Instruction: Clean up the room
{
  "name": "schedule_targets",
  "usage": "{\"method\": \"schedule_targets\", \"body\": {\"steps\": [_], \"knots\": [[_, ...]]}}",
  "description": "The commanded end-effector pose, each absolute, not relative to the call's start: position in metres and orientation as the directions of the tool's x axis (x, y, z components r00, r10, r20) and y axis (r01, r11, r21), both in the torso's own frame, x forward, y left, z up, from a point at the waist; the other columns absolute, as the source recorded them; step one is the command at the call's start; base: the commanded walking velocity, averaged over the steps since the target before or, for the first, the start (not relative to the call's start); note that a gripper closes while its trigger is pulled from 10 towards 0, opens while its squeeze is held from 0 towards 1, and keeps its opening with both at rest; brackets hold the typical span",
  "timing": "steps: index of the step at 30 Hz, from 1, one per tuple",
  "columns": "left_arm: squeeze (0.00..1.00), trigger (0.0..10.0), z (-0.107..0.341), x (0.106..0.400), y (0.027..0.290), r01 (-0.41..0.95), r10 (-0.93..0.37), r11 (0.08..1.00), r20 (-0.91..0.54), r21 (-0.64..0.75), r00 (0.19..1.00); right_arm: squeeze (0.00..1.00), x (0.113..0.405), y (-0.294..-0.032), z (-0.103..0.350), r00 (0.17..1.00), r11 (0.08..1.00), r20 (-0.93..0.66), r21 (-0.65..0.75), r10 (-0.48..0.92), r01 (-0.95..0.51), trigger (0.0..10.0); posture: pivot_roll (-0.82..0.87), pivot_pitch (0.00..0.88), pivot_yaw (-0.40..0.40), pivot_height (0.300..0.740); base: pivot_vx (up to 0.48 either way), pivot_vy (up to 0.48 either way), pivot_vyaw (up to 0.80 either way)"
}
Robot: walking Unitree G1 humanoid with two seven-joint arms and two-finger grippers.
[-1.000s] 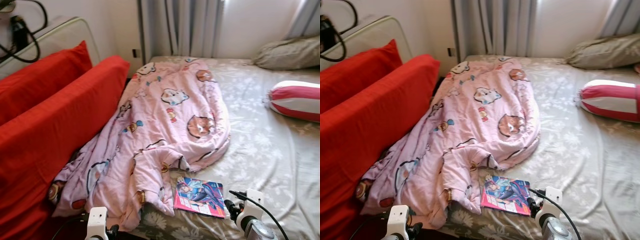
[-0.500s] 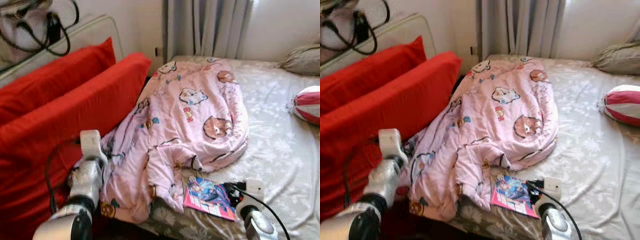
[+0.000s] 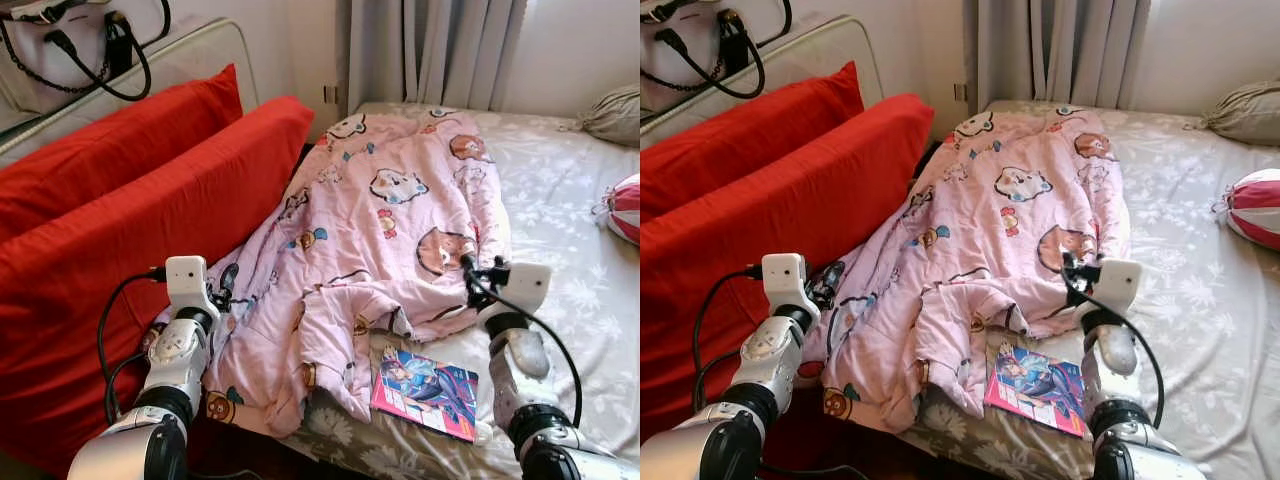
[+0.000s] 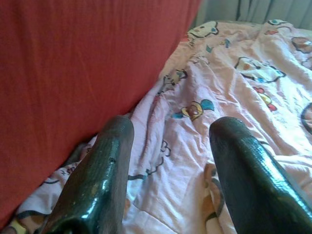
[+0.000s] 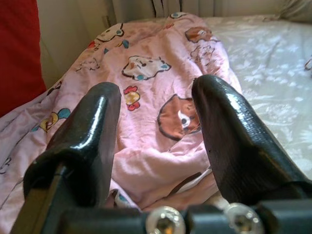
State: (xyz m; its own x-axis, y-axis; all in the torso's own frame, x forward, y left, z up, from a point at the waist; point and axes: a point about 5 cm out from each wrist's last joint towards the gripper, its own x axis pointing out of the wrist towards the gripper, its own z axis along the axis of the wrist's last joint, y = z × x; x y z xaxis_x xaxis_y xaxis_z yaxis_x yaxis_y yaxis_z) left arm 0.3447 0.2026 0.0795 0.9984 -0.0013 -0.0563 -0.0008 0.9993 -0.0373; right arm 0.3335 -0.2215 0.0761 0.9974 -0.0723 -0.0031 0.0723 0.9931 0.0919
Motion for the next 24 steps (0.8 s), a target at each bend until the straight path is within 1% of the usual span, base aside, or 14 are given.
{"method": "schedule_targets", "body": {"steps": [1, 7, 10, 11, 12, 14, 18, 19, 24], "knots": [[0.00, 10.0, 0.077, 0.341, 0.210, -0.016, 0.014, 0.999, -0.053, -0.037, 0.999, 0.00, 0.337, -0.224, 0.083, 0.997, 0.995, 0.023, 0.072, -0.073, 0.071, 10.0, -0.01, 0.000, 0.067, 0.740, 0.000, 0.000, 0.00], [0.00, 10.0, 0.078, 0.341, 0.214, -0.036, 0.033, 0.998, -0.051, -0.058, 0.998, 0.00, 0.334, -0.229, 0.080, 0.996, 0.994, 0.010, 0.068, -0.091, 0.090, 10.0, 0.00, 0.000, 0.065, 0.740, 0.000, 0.000, 0.00], [0.00, 10.0, 0.075, 0.342, 0.207, -0.003, -0.002, 0.997, -0.074, -0.072, 0.997, 0.00, 0.332, -0.228, 0.071, 0.992, 0.991, -0.065, 0.069, -0.107, 0.111, 10.0, -0.01, 0.000, 0.066, 0.735, 0.000, 0.000, 0.00], [0.00, 10.0, 0.075, 0.342, 0.207, -0.003, -0.002, 0.997, -0.074, -0.072, 0.997, 0.00, 0.332, -0.228, 0.071, 0.992, 0.991, -0.065, 0.069, -0.107, 0.111, 10.0, -0.01, 0.000, 0.066, 0.735, 0.000, 0.000, 0.00], [0.00, 10.0, 0.075, 0.342, 0.207, 0.001, -0.007, 0.997, -0.076, -0.077, 0.997, 0.00, 0.332, -0.228, 0.071, 0.991, 0.990, -0.067, 0.079, -0.113, 0.118, 10.0, -0.01, 0.000, 0.066, 0.730, 0.000, 0.000, 0.00], [0.00, 10.0, 0.075, 0.342, 0.206, -0.001, -0.005, 0.996, -0.073, -0.091, 0.997, 0.00, 0.332, -0.229, 0.070, 0.989, 0.990, -0.078, 0.058, -0.123, 0.128, 10.0, -0.01, 0.000, 0.067, 0.710, 0.000, 0.000, 0.00], [0.00, 10.0, 0.076, 0.343, 0.206, -0.003, -0.003, 0.995, -0.069, -0.095, 0.998, 0.00, 0.331, -0.228, 0.068, 0.988, 0.989, -0.088, 0.063, -0.126, 0.132, 10.0, -0.01, 0.000, 0.067, 0.695, 0.000, 0.000, 0.00], [0.00, 10.0, 0.077, 0.343, 0.207, -0.007, 0.001, 0.995, -0.062, -0.100, 0.998, 0.00, 0.331, -0.227, 0.066, 0.987, 0.988, -0.091, 0.065, -0.132, 0.138, 10.0, -0.01, 0.000, 0.070, 0.680, 0.000, 0.000, 0.00], [0.00, 10.0, 0.074, 0.341, 0.206, -0.007, -0.001, 0.994, -0.072, -0.108, 0.997, 0.00, 0.329, -0.223, 0.066, 0.990, 0.989, -0.073, 0.069, -0.125, 0.130, 10.0, -0.01, 0.000, 0.071, 0.680, 0.000, 0.000, 0.00]]}}
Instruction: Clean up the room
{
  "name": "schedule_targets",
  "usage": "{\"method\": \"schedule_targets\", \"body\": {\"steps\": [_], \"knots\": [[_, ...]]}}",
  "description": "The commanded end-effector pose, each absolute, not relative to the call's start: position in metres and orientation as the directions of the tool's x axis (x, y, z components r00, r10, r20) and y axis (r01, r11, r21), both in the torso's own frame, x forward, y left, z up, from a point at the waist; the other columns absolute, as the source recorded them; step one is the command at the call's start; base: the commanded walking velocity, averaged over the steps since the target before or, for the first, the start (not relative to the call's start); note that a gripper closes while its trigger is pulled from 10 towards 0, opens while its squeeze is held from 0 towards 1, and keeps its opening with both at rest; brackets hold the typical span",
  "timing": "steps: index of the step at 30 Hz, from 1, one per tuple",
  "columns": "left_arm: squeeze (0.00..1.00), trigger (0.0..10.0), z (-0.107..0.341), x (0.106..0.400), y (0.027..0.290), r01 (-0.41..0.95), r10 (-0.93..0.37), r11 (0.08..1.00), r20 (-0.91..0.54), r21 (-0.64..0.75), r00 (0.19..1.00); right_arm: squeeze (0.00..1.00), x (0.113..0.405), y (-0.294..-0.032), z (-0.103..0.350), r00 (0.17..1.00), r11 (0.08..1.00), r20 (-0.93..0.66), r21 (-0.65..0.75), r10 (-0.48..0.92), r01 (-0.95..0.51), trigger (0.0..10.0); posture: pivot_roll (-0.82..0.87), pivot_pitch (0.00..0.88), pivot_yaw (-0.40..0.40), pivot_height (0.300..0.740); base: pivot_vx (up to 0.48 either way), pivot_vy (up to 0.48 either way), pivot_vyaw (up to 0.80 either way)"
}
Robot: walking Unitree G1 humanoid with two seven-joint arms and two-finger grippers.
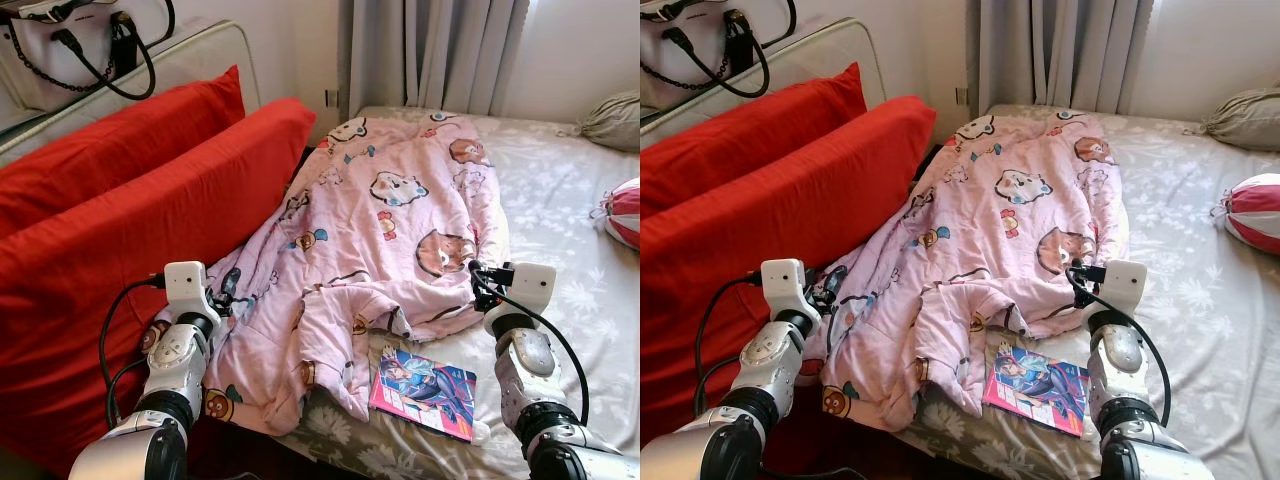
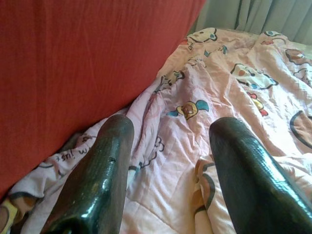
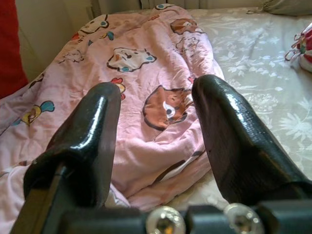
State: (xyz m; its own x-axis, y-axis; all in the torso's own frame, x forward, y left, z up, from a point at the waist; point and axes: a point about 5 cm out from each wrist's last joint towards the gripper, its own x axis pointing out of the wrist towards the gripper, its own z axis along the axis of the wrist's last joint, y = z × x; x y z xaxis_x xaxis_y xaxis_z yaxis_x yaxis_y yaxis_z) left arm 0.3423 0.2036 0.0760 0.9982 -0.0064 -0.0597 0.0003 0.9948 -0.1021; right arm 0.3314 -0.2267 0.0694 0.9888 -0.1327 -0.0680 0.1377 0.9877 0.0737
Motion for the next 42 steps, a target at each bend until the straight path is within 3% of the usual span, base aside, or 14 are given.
{"method": "schedule_targets", "body": {"steps": [1, 42], "knots": [[0.00, 10.0, 0.0740, 0.3412, 0.2061, -0.007, -0.001, 0.994, -0.072, -0.108, 0.997, 0.00, 0.3292, -0.2232, 0.0657, 0.990, 0.989, -0.073, 0.069, -0.125, 0.130, 10.0, -0.01, 0.000, 0.071, 0.680, 0.000, 0.000, 0.00], [0.00, 10.0, 0.0716, 0.3414, 0.2054, 0.011, -0.023, 0.993, -0.103, -0.118, 0.994, 0.00, 0.3290, -0.2251, 0.0606, 0.982, 0.987, -0.134, 0.065, -0.135, 0.144, 10.0, -0.01, 0.000, 0.071, 0.635, 0.000, 0.000, 0.00]]}}
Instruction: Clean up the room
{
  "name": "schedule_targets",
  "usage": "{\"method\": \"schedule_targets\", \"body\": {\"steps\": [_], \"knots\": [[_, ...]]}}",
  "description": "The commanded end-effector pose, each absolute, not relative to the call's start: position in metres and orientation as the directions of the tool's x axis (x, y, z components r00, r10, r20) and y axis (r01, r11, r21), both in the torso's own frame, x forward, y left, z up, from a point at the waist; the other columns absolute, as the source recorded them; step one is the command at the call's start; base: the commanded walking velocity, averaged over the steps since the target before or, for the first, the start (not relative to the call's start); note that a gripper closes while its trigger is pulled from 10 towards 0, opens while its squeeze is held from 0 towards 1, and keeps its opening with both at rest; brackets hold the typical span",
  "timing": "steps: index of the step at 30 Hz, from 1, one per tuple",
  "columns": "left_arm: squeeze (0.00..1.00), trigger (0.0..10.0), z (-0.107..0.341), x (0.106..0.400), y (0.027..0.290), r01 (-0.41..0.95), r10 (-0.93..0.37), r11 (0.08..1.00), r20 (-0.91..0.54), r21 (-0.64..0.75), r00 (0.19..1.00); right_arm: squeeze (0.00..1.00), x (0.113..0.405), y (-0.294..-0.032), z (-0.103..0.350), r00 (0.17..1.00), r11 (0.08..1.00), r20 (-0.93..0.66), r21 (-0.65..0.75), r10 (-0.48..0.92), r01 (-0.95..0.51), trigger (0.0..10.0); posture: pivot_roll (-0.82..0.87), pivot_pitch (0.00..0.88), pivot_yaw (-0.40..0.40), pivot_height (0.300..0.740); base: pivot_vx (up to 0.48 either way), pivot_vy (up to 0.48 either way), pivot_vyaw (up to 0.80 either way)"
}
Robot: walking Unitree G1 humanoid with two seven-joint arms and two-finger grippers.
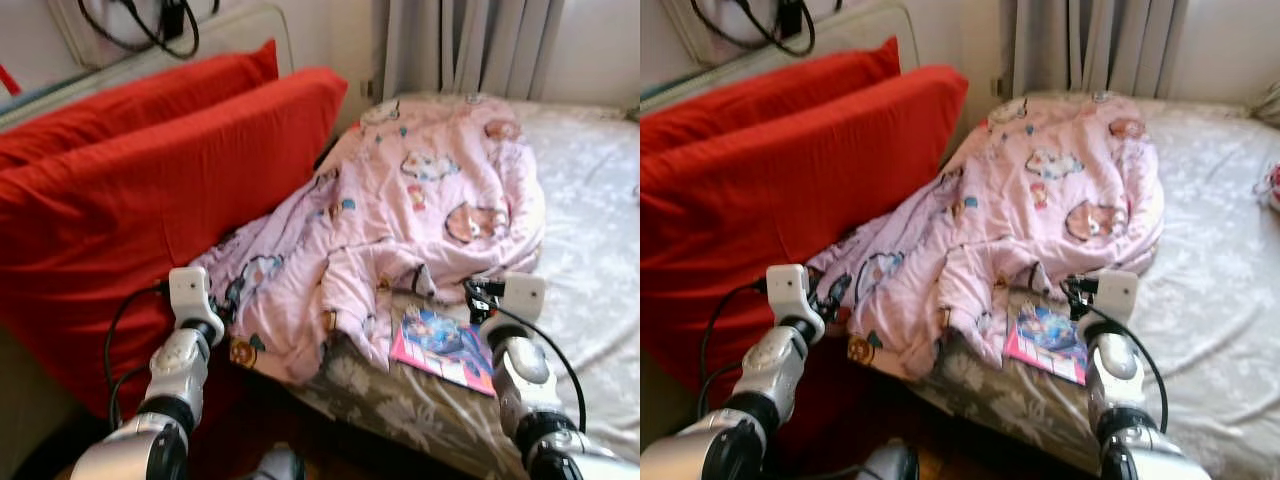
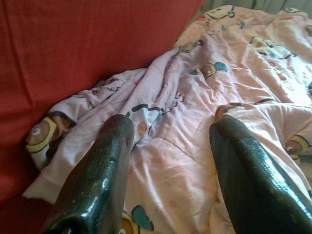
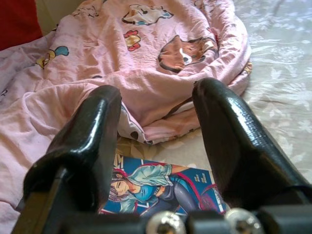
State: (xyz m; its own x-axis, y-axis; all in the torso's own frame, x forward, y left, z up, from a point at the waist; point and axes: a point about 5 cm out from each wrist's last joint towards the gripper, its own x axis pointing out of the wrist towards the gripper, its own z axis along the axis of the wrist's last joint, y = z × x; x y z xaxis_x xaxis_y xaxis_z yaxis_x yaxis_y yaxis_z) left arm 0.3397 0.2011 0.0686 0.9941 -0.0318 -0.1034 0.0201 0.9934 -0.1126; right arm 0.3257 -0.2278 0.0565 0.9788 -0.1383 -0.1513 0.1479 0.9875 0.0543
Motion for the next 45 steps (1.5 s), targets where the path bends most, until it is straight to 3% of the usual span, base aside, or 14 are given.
{"method": "schedule_targets", "body": {"steps": [1, 8, 12, 31, 37, 45], "knots": [[0.00, 10.0, 0.072, 0.342, 0.205, 0.011, -0.023, 0.993, -0.104, -0.119, 0.994, 0.00, 0.330, -0.225, 0.061, 0.982, 0.987, -0.133, 0.067, -0.135, 0.145, 10.0, -0.01, 0.000, 0.071, 0.635, 0.000, 0.000, 0.00], [0.00, 10.0, 0.071, 0.342, 0.205, 0.011, -0.025, 0.992, -0.108, -0.125, 0.994, 0.00, 0.332, -0.224, 0.061, 0.977, 0.988, -0.166, 0.045, -0.137, 0.146, 10.0, -0.01, 0.000, 0.069, 0.635, 0.000, 0.000, 0.00], [0.00, 10.0, 0.071, 0.342, 0.204, 0.013, -0.027, 0.992, -0.109, -0.127, 0.994, 0.00, 0.331, -0.224, 0.060, 0.976, 0.990, -0.170, 0.020, -0.133, 0.138, 10.0, -0.01, 0.000, 0.065, 0.610, 0.000, 0.000, 0.00], [0.00, 10.0, 0.067, 0.340, 0.202, 0.026, -0.043, 0.992, -0.135, -0.126, 0.990, 0.00, 0.326, -0.226, 0.052, 0.965, 0.983, -0.208, 0.058, -0.157, 0.173, 10.0, -0.01, 0.000, 0.066, 0.610, 0.000, 0.000, 0.00], [0.00, 10.0, 0.065, 0.339, 0.201, 0.031, -0.049, 0.991, -0.142, -0.127, 0.989, 0.00, 0.324, -0.228, 0.048, 0.960, 0.978, -0.227, 0.086, -0.166, 0.190, 10.0, -0.01, 0.000, 0.069, 0.610, 0.000, 0.000, -0.66], [0.00, 10.0, 0.063, 0.338, 0.198, 0.041, -0.059, 0.991, -0.146, -0.127, 0.987, 0.00, 0.323, -0.228, 0.047, 0.958, 0.979, -0.229, 0.067, -0.171, 0.190, 10.0, -0.01, 0.000, 0.071, 0.610, 0.060, 0.000, 0.00]]}}
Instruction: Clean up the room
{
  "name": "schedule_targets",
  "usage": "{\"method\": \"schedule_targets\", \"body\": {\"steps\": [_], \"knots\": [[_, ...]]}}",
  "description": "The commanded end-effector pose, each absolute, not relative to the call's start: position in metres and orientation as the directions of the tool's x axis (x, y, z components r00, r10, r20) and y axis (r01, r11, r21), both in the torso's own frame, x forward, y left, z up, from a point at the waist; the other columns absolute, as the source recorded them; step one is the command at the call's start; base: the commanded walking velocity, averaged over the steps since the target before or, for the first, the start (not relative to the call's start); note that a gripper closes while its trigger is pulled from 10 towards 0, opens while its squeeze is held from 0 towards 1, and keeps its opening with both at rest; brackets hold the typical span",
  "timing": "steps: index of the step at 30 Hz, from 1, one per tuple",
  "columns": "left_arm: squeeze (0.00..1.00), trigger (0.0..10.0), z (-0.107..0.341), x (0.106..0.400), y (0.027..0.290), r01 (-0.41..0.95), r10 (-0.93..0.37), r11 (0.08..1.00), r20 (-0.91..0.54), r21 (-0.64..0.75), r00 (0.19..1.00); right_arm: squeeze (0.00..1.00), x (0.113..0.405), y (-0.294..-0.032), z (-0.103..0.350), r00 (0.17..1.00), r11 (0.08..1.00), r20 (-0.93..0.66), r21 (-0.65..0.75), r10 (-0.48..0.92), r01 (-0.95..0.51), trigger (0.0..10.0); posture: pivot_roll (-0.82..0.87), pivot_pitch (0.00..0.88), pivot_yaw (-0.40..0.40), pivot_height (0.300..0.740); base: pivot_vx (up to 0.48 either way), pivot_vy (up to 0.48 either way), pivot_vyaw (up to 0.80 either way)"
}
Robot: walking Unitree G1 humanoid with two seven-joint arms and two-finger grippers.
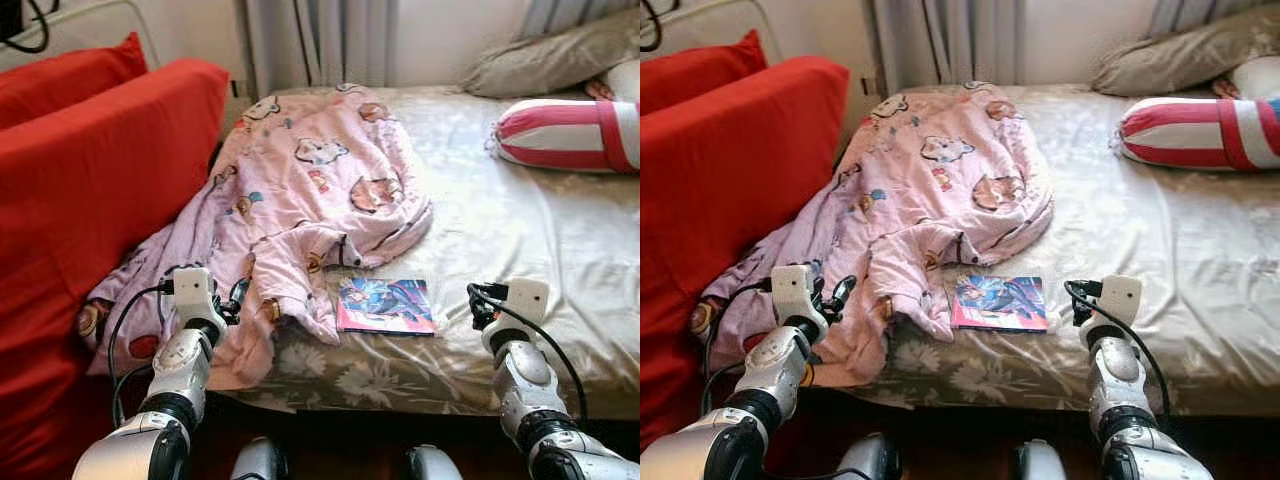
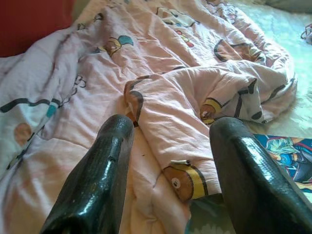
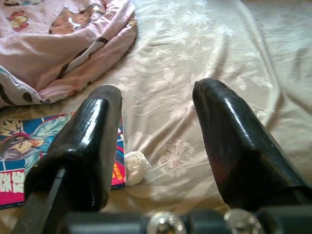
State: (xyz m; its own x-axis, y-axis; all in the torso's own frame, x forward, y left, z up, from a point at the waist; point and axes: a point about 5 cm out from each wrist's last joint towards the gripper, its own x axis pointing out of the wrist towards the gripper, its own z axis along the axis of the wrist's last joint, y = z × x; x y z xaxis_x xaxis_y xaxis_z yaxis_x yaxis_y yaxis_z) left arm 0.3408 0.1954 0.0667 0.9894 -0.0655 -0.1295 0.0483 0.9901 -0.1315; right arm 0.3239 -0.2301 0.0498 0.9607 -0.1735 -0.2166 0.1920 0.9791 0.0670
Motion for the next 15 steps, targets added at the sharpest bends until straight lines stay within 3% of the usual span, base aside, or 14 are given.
{"method": "schedule_targets", "body": {"steps": [1, 15], "knots": [[0.00, 10.0, 0.0626, 0.3378, 0.1982, 0.042, -0.061, 0.991, -0.148, -0.127, 0.987, 0.00, 0.3225, -0.2273, 0.0466, 0.958, 0.979, -0.230, 0.068, -0.170, 0.190, 10.0, -0.01, 0.000, 0.073, 0.610, 0.244, 0.000, 0.00], [0.00, 10.0, 0.0610, 0.3369, 0.1958, 0.055, -0.075, 0.989, -0.150, -0.135, 0.986, 0.00, 0.3231, -0.2272, 0.0461, 0.954, 0.977, -0.243, 0.073, -0.176, 0.199, 10.0, -0.01, 0.000, 0.075, 0.610, 0.283, 0.000, 0.00]]}}
